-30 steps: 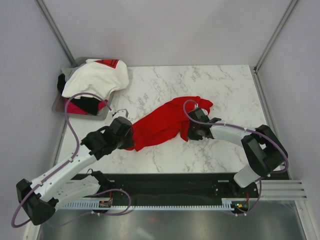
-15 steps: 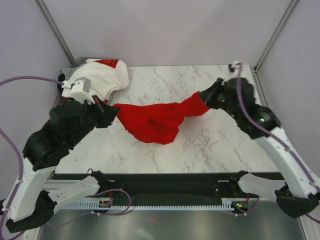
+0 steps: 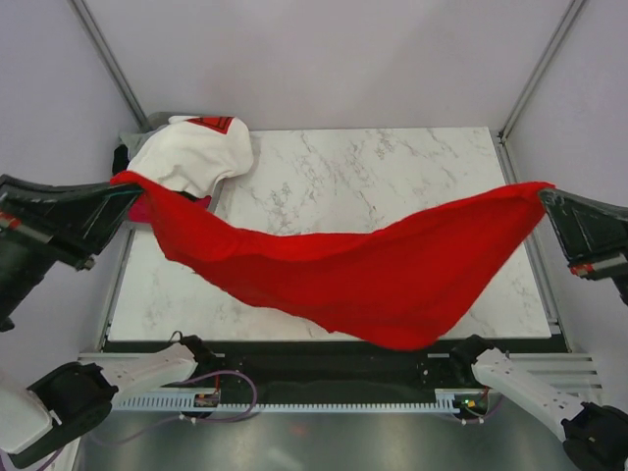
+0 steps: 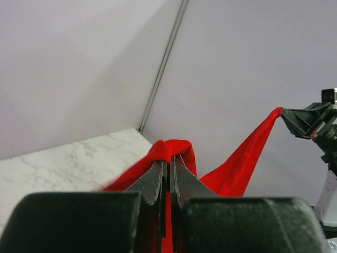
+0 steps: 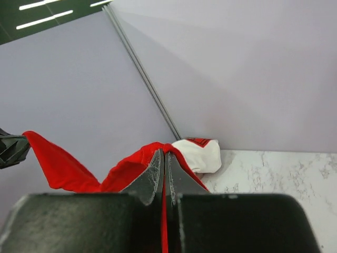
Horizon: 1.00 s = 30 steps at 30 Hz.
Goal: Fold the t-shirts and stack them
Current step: Flatten the tshirt out
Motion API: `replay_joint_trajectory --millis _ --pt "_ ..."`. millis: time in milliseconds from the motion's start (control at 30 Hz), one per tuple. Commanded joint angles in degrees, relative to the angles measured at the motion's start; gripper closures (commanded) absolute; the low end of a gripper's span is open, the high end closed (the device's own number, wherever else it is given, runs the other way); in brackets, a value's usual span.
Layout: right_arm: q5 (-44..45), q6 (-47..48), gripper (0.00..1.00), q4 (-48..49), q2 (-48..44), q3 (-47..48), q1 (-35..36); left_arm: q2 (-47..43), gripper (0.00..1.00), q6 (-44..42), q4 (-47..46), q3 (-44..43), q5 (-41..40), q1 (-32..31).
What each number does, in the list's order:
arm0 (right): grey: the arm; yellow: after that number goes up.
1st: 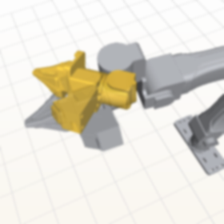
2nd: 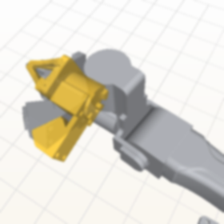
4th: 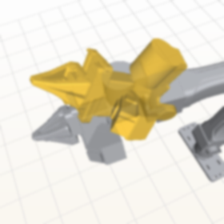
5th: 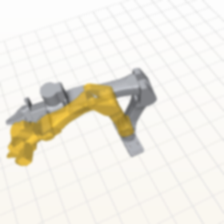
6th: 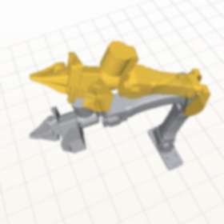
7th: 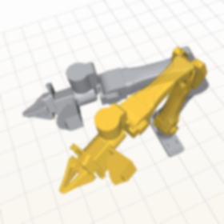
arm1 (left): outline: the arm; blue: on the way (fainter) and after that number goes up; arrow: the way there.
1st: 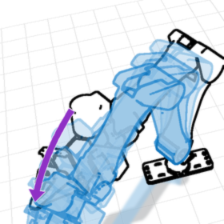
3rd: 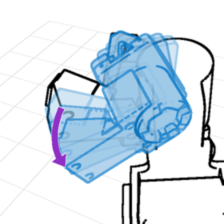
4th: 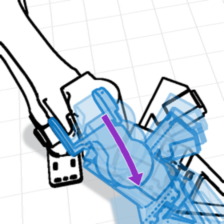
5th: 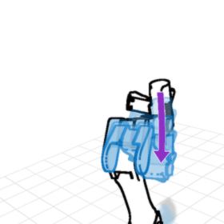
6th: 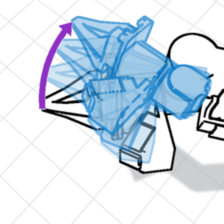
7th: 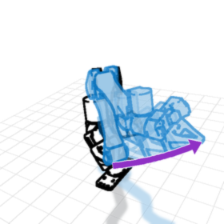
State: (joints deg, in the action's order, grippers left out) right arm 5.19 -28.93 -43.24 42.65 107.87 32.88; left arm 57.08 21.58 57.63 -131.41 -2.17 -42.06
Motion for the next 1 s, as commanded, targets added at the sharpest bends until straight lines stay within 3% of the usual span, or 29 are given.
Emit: replay_joint_trajectory --millis 0,200,367,500,567,600,633,667,700,767,800,867,900,933,967 --pt "-1.23 3.78 1.00 0.44 -2.92 3.39 -0.28 -3.02 0.98 -5.94 -6.20 -0.68 9.55 0.32" --pt "5.26 5.11 1.00 -2.63 -4.07 7.79 -2.64 -4.61 0.98 -6.99 -10.34 0.11 8.51 0.32" --pt "14.39 4.49 1.00 -8.60 1.98 7.62 -4.93 2.06 0.98 -7.26 -10.96 0.20 0.87 0.32" --pt "34.73 2.21 1.00 -16.16 10.76 6.13 -5.02 11.11 0.98 -7.00 -10.25 -0.77 -9.30 0.32" --pt "40.49 1.60 1.00 -17.22 16.74 1.22 -4.94 18.13 0.98 -7.43 -10.25 -0.51 -11.18 0.66" --pt "45.30 1.16 1.00 -17.57 19.37 -0.11 -4.93 20.85 0.98 -7.35 -10.08 -0.86 -8.05 1.80" --pt "47.26 0.55 1.00 -18.27 25.57 -2.64 -5.46 27.58 0.98 -5.95 -10.25 -0.95 -4.63 6.77" --pt "48.41 -1.11 1.00 -18.89 29.38 -3.28 -7.20 31.30 0.98 -0.98 -9.90 -1.21 3.67 10.30" --pt "47.55 -2.44 1.00 -19.16 33.33 -3.81 -10.09 36.21 0.98 2.20 -9.21 -1.82 8.63 18.17" --pt "39.67 -3.50 1.00 -17.85 44.85 -3.38 -18.80 50.44 0.98 10.53 -8.59 -3.67 16.89 23.93" --pt "35.81 -2.02 0.89 -16.27 51.85 -3.02 -21.95 55.63 0.89 12.76 -6.06 -7.15 20.25 28.05" --pt "30.33 -1.57 0.35 -16.78 58.22 0.13 -23.12 70.18 0.60 14.10 -2.28 -12.08 24.83 29.32" --pt "30.32 -2.01 0.02 -18.26 60.68 1.27 -23.21 73.49 0.24 13.49 2.97 -14.81 25.02 29.06" --pt "30.40 -2.71 0.02 -21.59 62.79 1.89 -23.13 75.96 0.10 12.61 5.37 -16.75 25.20 28.71" --pt "30.32 -2.71 0.02 -20.84 61.51 -0.45 -22.87 76.60 0.06 9.56 6.70 -15.38 21.90 28.10"
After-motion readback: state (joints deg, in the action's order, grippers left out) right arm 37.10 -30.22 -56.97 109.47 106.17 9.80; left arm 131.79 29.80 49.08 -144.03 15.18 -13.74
